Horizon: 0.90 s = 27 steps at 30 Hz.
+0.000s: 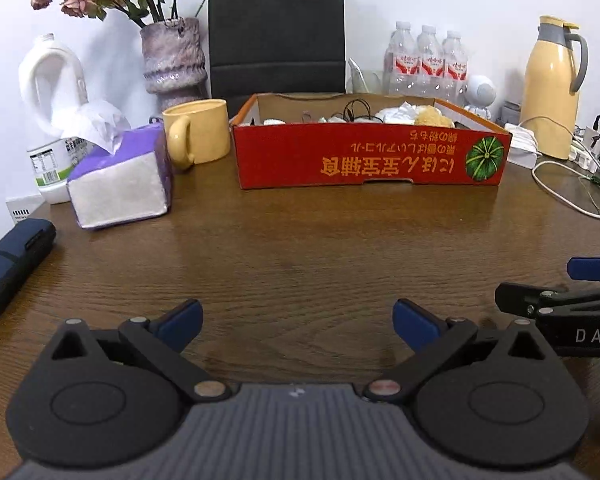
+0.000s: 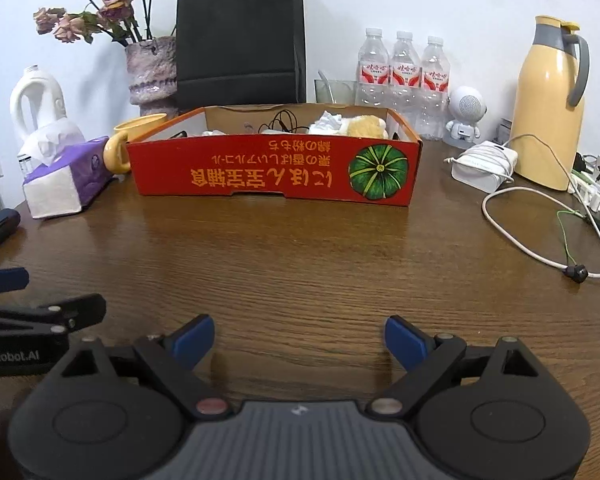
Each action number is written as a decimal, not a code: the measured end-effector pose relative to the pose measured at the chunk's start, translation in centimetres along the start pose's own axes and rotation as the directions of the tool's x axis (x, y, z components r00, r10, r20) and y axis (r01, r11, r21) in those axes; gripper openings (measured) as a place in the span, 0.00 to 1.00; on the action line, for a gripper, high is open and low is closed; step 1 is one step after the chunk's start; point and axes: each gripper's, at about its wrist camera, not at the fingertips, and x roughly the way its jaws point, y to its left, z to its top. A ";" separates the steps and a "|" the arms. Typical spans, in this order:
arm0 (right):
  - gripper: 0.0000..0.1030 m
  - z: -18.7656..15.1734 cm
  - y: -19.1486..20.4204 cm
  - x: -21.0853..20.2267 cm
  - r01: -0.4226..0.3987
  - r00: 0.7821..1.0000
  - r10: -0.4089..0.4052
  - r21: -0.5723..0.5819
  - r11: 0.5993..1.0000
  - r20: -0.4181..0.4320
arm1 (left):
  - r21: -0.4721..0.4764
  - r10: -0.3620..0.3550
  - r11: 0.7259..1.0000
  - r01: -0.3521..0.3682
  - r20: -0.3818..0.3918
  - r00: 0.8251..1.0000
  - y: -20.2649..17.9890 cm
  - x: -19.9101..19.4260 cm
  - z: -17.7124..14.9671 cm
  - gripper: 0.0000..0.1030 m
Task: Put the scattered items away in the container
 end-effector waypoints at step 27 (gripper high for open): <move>1.00 0.2 0.3 1.2 0.039 0.998 -0.039 0.010 0.999 -0.050 | -0.036 -0.014 0.999 0.012 -0.073 0.997 0.0 1.3 0.1 1.00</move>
